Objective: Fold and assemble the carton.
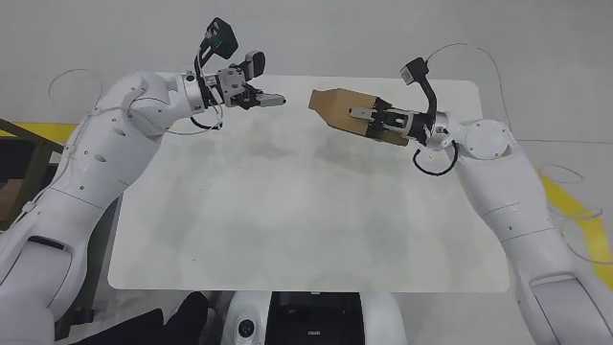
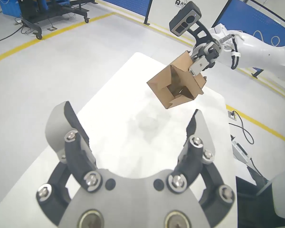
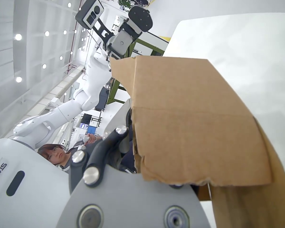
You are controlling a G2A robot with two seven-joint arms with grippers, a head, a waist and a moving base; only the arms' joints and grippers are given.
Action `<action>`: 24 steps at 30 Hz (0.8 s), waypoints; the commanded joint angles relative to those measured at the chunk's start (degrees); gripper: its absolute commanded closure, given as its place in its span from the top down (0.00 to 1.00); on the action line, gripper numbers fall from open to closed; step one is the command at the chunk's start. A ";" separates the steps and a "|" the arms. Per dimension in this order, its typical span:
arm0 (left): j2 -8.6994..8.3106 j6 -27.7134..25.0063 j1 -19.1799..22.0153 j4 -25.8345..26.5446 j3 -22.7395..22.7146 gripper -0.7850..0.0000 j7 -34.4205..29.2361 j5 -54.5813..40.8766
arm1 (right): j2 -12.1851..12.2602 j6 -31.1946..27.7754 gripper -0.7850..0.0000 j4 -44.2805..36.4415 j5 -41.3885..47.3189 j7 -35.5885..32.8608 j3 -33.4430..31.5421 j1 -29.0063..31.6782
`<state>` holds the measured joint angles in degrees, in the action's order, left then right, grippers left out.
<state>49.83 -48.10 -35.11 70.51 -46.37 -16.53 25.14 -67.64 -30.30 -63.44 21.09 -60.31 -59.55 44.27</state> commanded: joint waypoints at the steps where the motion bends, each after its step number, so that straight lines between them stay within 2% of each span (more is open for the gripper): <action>1: -0.01 0.03 -0.02 0.05 -0.02 1.00 0.04 0.05 | -0.01 0.06 0.00 0.00 0.00 -0.01 0.02 -0.01; 7: 0.05 1.36 -0.77 0.69 -0.16 1.00 0.42 -0.29 | -0.01 0.06 0.00 0.00 0.00 -0.01 0.02 -0.01; 9: 0.14 0.16 -1.63 1.64 -0.01 1.00 -0.57 -3.40 | 0.02 0.43 0.00 -0.23 -0.60 0.72 0.02 0.25; 13: 0.06 -0.46 -1.43 0.85 -0.23 1.00 -8.45 -14.48 | 0.40 0.39 0.00 -2.40 -7.08 4.59 -0.22 1.78; 16: 0.02 0.90 -0.53 1.19 -0.06 1.00 -15.01 -19.42 | 0.61 -0.75 0.00 -3.51 -10.33 7.09 -0.47 3.17; 19: 0.14 2.90 -0.19 2.68 0.43 1.00 -19.23 -20.91 | 0.64 -0.60 0.00 -4.79 -12.03 10.21 -0.60 4.57; 24: 0.77 6.81 -0.40 4.95 1.43 1.00 -20.14 -18.25 | 0.55 -0.06 0.00 -6.64 -12.66 12.10 -0.34 5.76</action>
<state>50.48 -41.92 -35.48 75.16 -45.14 -36.63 6.31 -67.08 -30.48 -69.91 8.52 -48.24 -59.94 49.98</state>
